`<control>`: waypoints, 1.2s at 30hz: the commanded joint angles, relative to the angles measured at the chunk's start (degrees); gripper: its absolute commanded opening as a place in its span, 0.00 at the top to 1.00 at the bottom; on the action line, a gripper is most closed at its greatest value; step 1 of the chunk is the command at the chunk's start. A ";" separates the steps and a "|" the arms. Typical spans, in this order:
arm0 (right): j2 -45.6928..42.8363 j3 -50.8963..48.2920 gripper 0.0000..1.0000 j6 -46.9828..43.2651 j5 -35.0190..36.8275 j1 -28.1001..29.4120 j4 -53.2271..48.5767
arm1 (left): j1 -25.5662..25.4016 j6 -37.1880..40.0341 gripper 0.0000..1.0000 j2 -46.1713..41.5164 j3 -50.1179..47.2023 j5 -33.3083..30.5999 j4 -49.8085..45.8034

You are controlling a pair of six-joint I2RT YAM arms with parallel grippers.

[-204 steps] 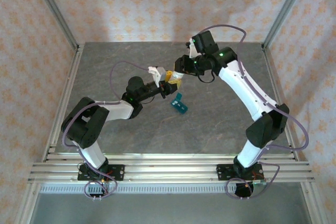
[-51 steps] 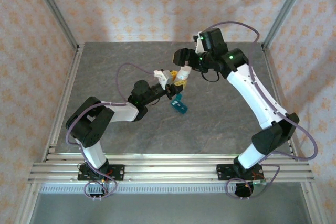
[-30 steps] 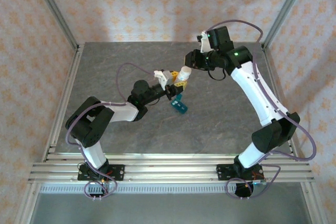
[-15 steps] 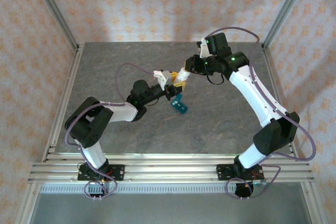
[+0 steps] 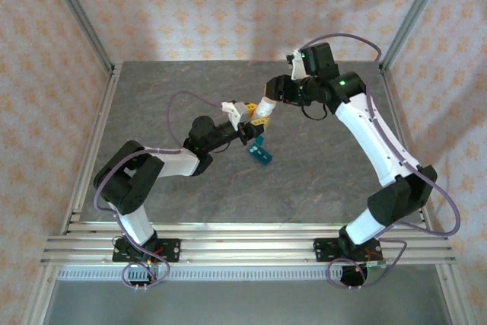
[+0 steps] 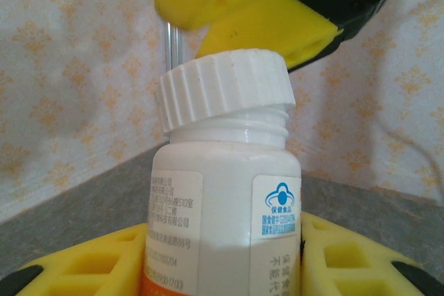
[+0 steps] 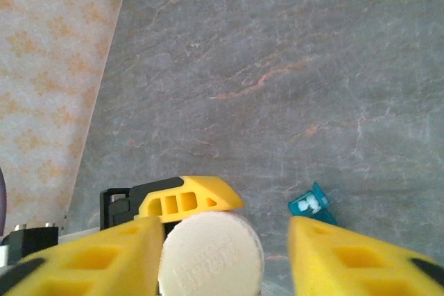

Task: Sort the pills into containers

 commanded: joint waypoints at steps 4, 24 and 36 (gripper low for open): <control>-1.08 6.01 0.25 -4.60 1.55 -0.45 -4.88 | 0.54 -0.73 1.00 -1.24 1.29 0.11 4.35; 8.79 12.39 0.30 -13.24 -3.97 -0.42 -13.63 | 0.50 -1.20 1.00 -1.65 1.58 0.98 4.31; 9.52 11.34 0.32 -13.03 -5.43 -0.41 -13.14 | 0.50 -1.13 1.00 -1.55 1.69 0.81 4.31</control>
